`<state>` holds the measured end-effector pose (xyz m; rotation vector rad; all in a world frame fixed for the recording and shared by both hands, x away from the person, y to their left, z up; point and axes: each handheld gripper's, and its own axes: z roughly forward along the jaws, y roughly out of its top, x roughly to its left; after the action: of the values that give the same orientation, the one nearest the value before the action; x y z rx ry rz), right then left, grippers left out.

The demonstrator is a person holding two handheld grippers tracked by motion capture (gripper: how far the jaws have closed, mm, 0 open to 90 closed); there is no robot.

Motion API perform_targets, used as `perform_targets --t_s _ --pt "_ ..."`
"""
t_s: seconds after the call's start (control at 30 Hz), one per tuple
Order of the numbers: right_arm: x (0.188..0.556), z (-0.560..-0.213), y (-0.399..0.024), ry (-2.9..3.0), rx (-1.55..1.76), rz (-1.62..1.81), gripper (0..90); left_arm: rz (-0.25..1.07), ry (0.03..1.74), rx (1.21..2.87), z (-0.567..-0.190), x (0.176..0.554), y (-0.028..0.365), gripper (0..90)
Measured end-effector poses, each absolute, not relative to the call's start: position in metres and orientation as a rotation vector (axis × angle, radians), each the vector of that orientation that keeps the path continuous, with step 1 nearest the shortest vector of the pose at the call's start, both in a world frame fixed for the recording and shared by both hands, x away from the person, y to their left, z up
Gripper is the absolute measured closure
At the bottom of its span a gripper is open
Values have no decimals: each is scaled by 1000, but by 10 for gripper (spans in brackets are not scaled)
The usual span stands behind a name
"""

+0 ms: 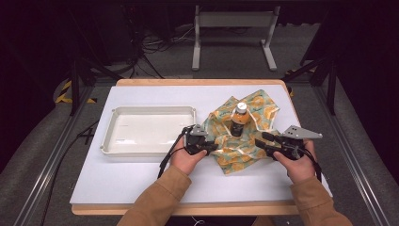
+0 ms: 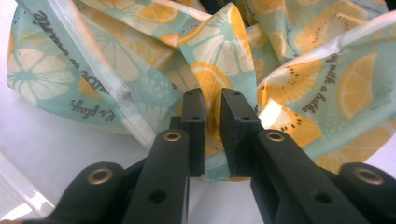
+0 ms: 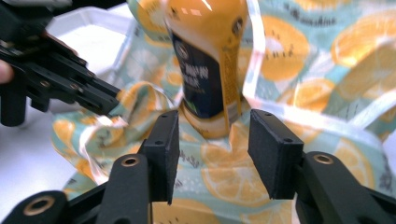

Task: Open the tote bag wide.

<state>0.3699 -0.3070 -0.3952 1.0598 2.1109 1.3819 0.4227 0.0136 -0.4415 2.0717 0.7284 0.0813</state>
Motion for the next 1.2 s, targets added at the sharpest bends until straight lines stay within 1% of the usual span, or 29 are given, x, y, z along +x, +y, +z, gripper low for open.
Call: perform_targets --t_s 0.1,0.13,0.17,0.27,0.3,0.33,0.5,0.6,0.63,0.67,0.8,0.83,1.07,1.2 --pt "368 -391 -306 2110 1041 1387 516 75 725 2058 -439 421 15 696" --pt "367 -389 -306 2108 1037 1395 518 73 722 2051 -437 420 16 638" --pt "366 -388 -306 2105 1031 1398 522 68 720 2040 -435 419 17 612" --pt "365 -386 -306 2097 1024 1402 536 71 707 2024 -429 416 19 568" --pt "364 -385 -306 2094 1020 1409 540 84 698 2016 -424 414 21 568" --pt "364 -383 -307 2089 1018 1411 542 91 694 2012 -421 413 23 540" --pt "363 -381 -312 2070 1021 1421 545 108 672 1974 -405 407 29 463" --pt "362 -379 -313 2061 1023 1430 547 131 651 1955 -396 406 31 463" --pt "363 -378 -314 2058 1025 1431 552 161 631 1941 -389 407 32 503" --pt "363 -377 -314 2053 1027 1432 559 171 627 1931 -385 407 33 588" --pt "364 -376 -315 2053 1024 1433 571 211 603 1921 -374 411 32 652" --pt "365 -375 -315 2045 1023 1430 585 242 587 1917 -368 415 30 659" --pt "371 -374 -315 2042 1027 1439 589 291 568 1905 -358 432 22 669" --pt "375 -374 -317 2031 1035 1438 594 327 548 1886 -355 443 14 632"
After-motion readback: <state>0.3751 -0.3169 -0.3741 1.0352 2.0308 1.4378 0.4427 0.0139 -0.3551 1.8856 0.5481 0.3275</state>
